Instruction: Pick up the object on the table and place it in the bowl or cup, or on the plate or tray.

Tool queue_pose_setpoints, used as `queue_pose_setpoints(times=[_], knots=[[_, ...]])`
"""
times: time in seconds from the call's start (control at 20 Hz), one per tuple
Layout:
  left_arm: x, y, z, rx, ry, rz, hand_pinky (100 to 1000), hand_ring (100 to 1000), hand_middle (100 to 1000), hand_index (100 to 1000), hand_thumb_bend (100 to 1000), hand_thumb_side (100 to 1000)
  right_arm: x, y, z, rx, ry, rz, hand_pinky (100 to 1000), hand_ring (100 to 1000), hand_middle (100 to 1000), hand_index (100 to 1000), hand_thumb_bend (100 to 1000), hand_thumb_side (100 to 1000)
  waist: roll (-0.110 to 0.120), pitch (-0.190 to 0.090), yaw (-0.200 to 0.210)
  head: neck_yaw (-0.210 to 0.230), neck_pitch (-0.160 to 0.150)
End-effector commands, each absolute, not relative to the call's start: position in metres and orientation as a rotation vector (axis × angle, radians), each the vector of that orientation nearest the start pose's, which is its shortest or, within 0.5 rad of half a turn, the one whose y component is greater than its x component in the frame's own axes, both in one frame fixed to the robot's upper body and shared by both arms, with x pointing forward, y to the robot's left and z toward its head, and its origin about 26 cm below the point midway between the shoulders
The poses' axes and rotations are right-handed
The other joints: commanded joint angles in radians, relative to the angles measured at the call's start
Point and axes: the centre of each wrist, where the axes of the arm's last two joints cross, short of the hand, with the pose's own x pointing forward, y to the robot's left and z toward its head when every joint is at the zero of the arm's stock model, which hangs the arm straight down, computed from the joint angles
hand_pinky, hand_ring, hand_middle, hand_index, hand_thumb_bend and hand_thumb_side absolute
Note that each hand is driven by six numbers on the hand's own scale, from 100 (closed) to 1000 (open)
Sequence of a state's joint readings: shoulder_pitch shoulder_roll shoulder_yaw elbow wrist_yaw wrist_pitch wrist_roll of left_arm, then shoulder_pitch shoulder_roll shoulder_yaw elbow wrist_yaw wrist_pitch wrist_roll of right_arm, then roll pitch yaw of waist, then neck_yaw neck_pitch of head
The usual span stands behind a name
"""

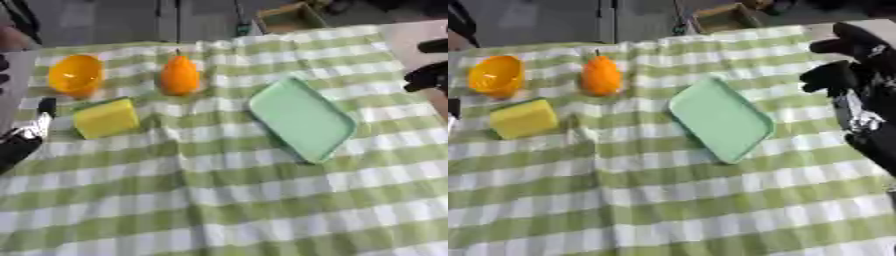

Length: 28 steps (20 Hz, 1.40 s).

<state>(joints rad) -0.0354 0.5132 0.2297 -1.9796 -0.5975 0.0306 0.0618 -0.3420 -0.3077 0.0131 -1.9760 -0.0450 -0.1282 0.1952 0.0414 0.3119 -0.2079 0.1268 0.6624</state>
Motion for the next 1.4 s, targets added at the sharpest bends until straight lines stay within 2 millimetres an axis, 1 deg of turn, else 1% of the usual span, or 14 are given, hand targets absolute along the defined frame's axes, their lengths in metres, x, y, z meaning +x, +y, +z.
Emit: queue_pose_setpoints(times=[0.05,0.15,0.2,0.3,0.4,0.5,0.75,1.0,1.2,1.25,1.4], knots=[[0.263,0.373,0.203,1.250,-1.639,-0.962,799,796,797,919,509,268,0.303,-0.252,0.214,0.011,-2.392,0.644,639,667,792,951,100,434,-0.007,-0.253,-0.003,-0.001,-0.014],[0.269,0.378,0.213,1.232,-1.521,-1.096,807,799,798,918,519,280,0.303,-0.252,0.214,0.013,-2.390,0.646,639,667,792,951,100,435,-0.007,-0.253,-0.005,-0.001,-0.014],[0.271,0.381,0.216,1.223,-1.482,-1.137,817,803,798,916,525,306,0.303,-0.252,0.214,0.013,-2.390,0.647,639,667,792,951,100,435,-0.006,-0.254,-0.005,-0.002,-0.014],[0.281,0.387,0.221,1.181,-1.396,-1.235,821,803,797,911,531,316,0.303,-0.252,0.214,0.016,-2.389,0.652,639,667,792,951,100,436,-0.005,-0.253,-0.009,-0.003,-0.014],[0.288,0.392,0.224,1.161,-1.354,-1.276,819,802,796,909,533,318,0.303,-0.252,0.214,0.017,-2.388,0.653,638,666,791,951,100,437,-0.005,-0.253,-0.010,-0.005,-0.014],[0.297,0.396,0.225,1.153,-1.343,-1.278,817,802,802,908,534,319,0.303,-0.251,0.214,0.019,-2.387,0.655,638,666,792,951,100,438,-0.005,-0.253,-0.012,-0.007,-0.013],[0.321,0.399,0.221,1.125,-1.365,-1.298,826,815,822,905,553,320,0.303,-0.250,0.214,0.027,-2.387,0.659,639,666,792,951,100,439,-0.007,-0.254,-0.017,-0.006,-0.013],[0.344,0.397,0.212,1.062,-1.403,-1.369,841,825,829,906,579,351,0.303,-0.249,0.214,0.040,-2.386,0.665,639,666,792,951,100,440,-0.009,-0.254,-0.023,-0.001,-0.014],[0.352,0.397,0.207,1.042,-1.386,-1.416,851,828,823,904,585,365,0.303,-0.249,0.214,0.042,-2.386,0.666,639,666,792,951,100,440,-0.010,-0.254,-0.026,0.002,-0.013],[0.353,0.396,0.203,1.026,-1.361,-1.444,859,823,800,894,586,379,0.303,-0.248,0.214,0.042,-2.386,0.666,639,666,792,952,100,441,-0.009,-0.253,-0.028,0.003,-0.012],[0.356,0.394,0.197,0.963,-1.255,-1.539,862,819,784,885,587,388,0.303,-0.248,0.214,0.043,-2.386,0.666,639,665,792,951,100,442,-0.008,-0.253,-0.030,0.005,-0.010]])
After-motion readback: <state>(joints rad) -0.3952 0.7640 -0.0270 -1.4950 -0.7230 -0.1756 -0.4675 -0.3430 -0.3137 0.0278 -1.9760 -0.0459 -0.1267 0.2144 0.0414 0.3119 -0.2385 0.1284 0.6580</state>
